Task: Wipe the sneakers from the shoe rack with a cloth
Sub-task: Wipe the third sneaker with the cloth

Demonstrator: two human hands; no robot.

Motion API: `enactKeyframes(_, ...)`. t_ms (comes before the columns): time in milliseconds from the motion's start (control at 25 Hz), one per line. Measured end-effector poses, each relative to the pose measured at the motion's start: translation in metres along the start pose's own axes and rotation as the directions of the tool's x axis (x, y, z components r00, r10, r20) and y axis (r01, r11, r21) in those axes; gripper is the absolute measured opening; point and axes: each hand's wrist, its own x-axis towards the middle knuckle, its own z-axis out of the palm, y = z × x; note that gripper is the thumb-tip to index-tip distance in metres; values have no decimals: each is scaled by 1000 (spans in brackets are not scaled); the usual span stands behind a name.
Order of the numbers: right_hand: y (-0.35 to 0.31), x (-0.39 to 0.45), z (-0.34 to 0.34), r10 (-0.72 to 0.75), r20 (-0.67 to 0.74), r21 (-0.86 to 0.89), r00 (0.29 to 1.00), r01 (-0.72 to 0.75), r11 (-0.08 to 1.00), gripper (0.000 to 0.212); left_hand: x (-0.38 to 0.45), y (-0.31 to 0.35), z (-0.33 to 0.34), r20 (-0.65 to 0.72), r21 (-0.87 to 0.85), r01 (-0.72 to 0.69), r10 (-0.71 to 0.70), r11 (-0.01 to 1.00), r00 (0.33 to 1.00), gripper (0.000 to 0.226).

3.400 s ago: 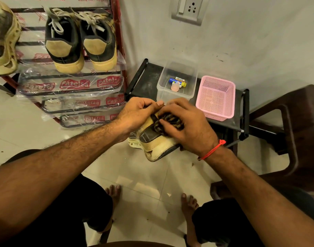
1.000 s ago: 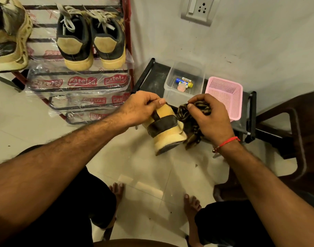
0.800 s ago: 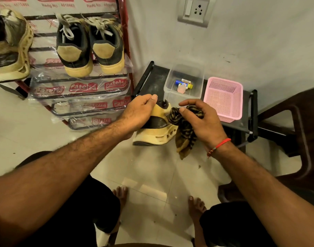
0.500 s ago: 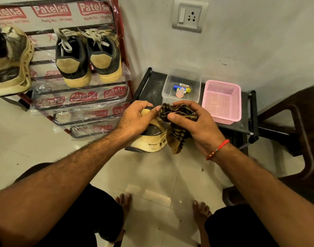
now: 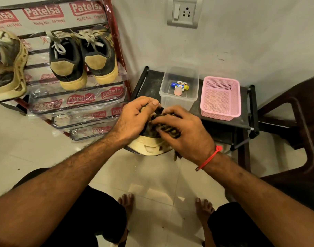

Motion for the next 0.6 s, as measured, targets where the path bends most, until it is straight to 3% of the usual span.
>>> enactKeyframes(200,31,12,-26,245,-194,-30,950,-255,966,21,3,3,1,-76,-122,20,-29,992,997,26)
enactKeyframes(360,-12,-4,0,-26,-14,-74,1000,25,997,25,2,4,2,-117,-134,-12,-4,991,993,26)
enactKeyframes(400,-5,0,-4,-18,-7,-96,1000,18,995,25,1,4,3,-107,-134,-14,-1,991,994,26)
enactKeyframes(520,31,17,-25,212,-175,-121,961,-235,964,23,0,3,4,-103,-156,12,-28,988,994,26)
enactKeyframes(600,21,12,-17,205,-200,-84,958,-225,971,21,1,3,5,-120,-157,-12,-8,988,993,26)
